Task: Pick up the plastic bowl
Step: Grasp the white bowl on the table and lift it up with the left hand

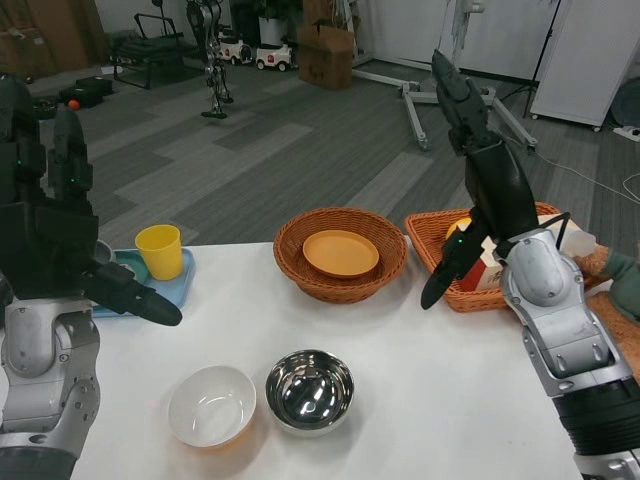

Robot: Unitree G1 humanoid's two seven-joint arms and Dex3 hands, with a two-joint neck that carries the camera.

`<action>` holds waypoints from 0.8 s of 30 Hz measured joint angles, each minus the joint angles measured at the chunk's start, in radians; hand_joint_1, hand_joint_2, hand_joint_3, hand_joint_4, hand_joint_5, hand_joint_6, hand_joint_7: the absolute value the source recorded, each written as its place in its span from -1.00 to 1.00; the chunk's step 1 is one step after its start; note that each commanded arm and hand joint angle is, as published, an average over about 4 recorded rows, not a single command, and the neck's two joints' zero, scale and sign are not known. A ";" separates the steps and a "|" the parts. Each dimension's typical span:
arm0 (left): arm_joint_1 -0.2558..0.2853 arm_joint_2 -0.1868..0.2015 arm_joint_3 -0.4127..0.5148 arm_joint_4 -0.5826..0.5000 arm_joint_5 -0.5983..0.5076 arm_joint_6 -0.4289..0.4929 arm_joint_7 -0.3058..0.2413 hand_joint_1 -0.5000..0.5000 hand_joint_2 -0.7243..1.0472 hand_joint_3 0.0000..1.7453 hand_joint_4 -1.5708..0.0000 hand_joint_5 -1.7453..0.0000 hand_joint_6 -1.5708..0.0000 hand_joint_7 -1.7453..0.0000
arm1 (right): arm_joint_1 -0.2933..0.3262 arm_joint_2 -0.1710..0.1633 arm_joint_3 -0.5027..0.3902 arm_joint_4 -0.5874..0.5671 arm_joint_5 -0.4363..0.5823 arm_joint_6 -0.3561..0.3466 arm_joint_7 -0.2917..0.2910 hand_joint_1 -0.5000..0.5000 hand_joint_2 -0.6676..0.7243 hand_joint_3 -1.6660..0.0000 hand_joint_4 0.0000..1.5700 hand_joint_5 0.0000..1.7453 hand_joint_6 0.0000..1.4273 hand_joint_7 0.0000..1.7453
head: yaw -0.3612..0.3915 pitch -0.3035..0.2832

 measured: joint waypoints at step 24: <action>0.028 0.002 -0.011 0.101 -0.086 -0.004 -0.056 -1.00 -1.00 -1.00 1.00 1.00 1.00 1.00 | 0.010 -0.041 0.160 0.007 0.003 0.052 0.118 -0.92 1.00 1.00 -1.00 -1.00 -1.00 -1.00 | 0.009 -0.087</action>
